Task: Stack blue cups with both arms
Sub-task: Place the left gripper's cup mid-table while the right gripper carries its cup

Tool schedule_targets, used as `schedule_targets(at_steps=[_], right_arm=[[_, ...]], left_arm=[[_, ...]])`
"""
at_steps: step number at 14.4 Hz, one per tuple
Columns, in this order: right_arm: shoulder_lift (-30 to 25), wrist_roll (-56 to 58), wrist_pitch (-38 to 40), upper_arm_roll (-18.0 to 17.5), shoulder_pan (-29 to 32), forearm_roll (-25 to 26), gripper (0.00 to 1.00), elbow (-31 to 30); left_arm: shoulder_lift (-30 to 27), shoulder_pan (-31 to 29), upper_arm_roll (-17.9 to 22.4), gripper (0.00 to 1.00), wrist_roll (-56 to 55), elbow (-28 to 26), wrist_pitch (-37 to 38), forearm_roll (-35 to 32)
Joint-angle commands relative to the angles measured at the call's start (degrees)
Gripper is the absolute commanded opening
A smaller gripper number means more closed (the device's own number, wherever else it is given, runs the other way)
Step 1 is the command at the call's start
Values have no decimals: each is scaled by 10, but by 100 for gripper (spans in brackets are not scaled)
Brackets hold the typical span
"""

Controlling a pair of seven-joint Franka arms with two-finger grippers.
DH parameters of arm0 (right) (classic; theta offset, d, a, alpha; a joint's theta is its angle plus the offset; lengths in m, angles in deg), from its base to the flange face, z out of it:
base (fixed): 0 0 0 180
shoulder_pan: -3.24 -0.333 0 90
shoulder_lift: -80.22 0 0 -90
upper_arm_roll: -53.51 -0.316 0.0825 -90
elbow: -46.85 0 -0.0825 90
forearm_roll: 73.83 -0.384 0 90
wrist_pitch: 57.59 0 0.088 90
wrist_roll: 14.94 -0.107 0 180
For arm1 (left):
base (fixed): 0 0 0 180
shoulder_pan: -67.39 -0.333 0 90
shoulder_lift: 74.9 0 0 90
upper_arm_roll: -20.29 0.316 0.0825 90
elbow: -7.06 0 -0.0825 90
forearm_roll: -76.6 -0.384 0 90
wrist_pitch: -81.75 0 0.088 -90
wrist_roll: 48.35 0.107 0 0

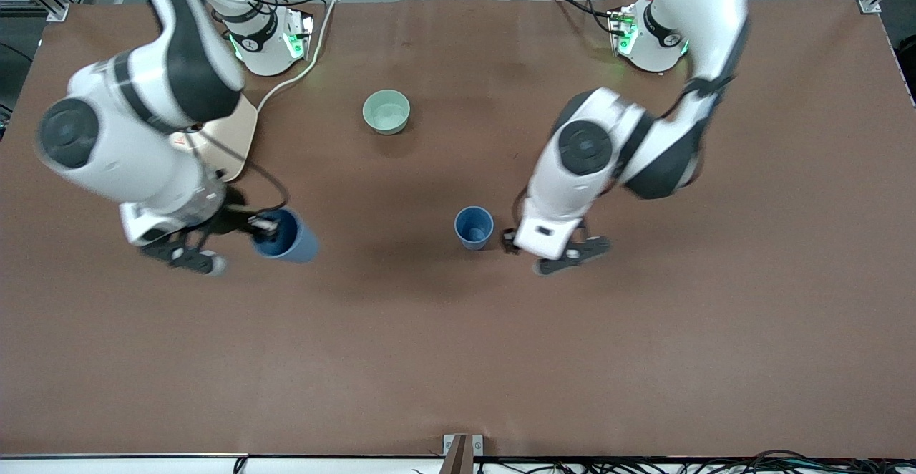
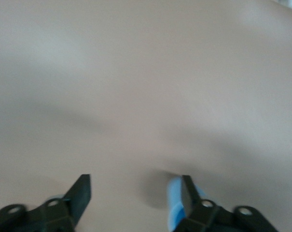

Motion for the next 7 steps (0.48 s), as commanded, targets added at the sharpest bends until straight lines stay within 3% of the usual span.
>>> schedule_targets(at_steps=[1, 4, 7], right_arm=[[-1, -143, -4, -81, -27, 54, 1, 0], [57, -222, -17, -83, -128, 84, 1, 34], [121, -263, -36, -83, -160, 108, 1, 73]], left_arm=[[-90, -64, -2, 100, 48, -8, 58, -31], [-164, -126, -2, 100, 149, -8, 119, -25], [-212, -170, -4, 100, 239, -8, 184, -20]])
